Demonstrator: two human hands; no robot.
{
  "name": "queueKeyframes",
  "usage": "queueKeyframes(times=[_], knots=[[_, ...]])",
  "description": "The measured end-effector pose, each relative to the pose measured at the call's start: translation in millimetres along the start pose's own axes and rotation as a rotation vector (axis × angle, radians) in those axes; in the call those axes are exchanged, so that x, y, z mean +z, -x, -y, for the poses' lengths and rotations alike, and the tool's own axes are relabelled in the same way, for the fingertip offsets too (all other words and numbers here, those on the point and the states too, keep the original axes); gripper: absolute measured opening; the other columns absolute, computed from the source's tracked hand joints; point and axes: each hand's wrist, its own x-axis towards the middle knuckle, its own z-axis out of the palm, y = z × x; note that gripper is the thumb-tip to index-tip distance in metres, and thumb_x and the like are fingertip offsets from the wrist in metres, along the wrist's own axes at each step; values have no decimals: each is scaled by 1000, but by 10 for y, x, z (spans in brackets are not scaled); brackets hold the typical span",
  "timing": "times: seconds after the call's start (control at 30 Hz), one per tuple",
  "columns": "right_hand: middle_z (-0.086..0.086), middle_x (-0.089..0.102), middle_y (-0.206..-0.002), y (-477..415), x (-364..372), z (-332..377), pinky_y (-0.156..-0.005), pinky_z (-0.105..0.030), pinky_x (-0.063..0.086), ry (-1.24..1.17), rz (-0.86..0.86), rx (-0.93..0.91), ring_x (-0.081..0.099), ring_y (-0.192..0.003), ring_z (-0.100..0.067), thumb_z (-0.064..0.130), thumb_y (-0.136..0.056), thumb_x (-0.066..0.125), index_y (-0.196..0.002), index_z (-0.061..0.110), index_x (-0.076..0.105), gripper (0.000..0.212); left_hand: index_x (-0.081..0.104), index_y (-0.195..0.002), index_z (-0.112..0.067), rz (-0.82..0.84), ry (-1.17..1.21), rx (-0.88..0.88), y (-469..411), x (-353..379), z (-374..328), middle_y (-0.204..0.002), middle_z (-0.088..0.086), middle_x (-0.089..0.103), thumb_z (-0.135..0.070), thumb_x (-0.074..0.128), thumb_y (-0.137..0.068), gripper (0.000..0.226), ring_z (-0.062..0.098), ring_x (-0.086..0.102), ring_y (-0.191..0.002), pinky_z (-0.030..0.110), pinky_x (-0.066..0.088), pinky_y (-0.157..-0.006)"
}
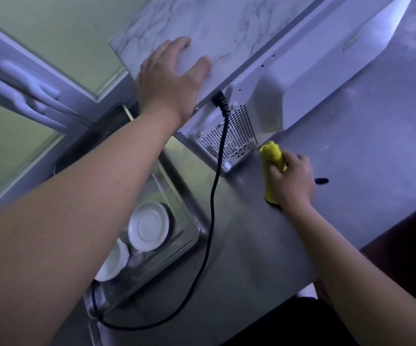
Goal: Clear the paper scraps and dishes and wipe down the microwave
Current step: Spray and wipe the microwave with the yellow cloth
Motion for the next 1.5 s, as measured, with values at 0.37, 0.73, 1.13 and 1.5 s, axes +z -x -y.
queueKeyframes(times=[0.37,0.73,1.13,1.5], knots=[[-10,72,-115,-515,47,412,-84,-35,57,-1120,-222,339,65,-91,-16,-2,-87,55,-127,13,61,44,53,-137,-39,-15,3,18,-41,25,40,-149,-13,45,-63,50,-85,57,12,35,-140,41,26,-118],[10,69,-93,442,708,525,-62,-15,49,-1023,84,525,65,-81,-7,4,-87,57,-109,28,64,33,53,-136,-42,-22,3,19,-40,32,58,-148,-14,46,-65,49,-82,58,13,36,-139,42,26,-117],[-10,61,-79,651,227,357,-67,-34,51,-935,757,642,60,-67,-26,3,-93,51,-102,15,60,18,50,-137,-40,1,-81,20,-76,50,54,-149,-11,45,-66,43,-81,61,20,37,-137,42,25,-115],[-7,64,-76,962,-1031,-268,-56,-30,49,-893,200,540,59,-57,-24,0,-90,61,-101,22,65,25,38,-147,-36,65,-209,50,-43,23,50,-160,-1,31,-64,34,-90,64,23,27,-145,46,17,-117]])
